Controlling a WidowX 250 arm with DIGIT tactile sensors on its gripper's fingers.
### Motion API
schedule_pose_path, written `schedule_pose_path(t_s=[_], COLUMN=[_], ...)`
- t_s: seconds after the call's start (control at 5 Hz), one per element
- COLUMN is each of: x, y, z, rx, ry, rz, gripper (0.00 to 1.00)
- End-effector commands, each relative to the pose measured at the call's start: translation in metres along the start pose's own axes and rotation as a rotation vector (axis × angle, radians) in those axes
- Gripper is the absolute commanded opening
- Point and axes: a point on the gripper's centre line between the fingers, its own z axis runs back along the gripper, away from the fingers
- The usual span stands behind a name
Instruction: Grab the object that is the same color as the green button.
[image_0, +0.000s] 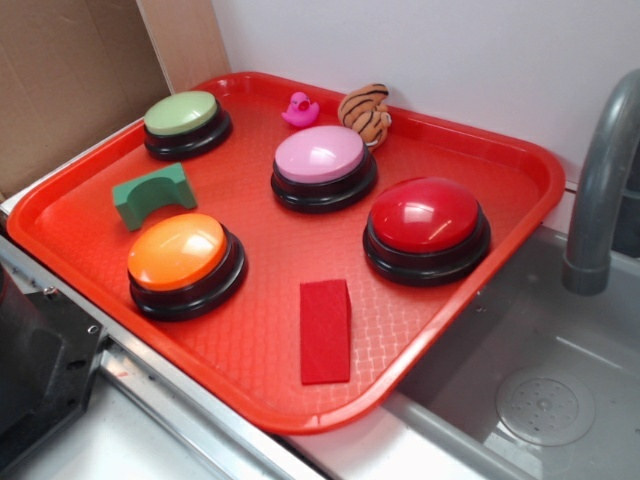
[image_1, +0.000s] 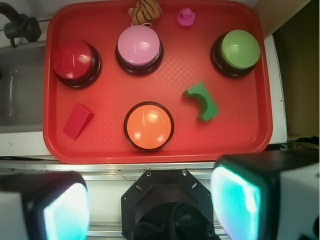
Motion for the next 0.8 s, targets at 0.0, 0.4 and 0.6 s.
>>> schedule_pose_path(t_s=[0.0,0.4,0.6], x=[0.0,0.001,-0.006], y=[0.0,0.043,0.074], z=[0.0,-0.026,-0.056], rx=[0.0,0.131,0.184], ry=[0.0,0.052,0.061], rz=[0.0,-0.078,-0.134], gripper=[1.0,1.0,1.0])
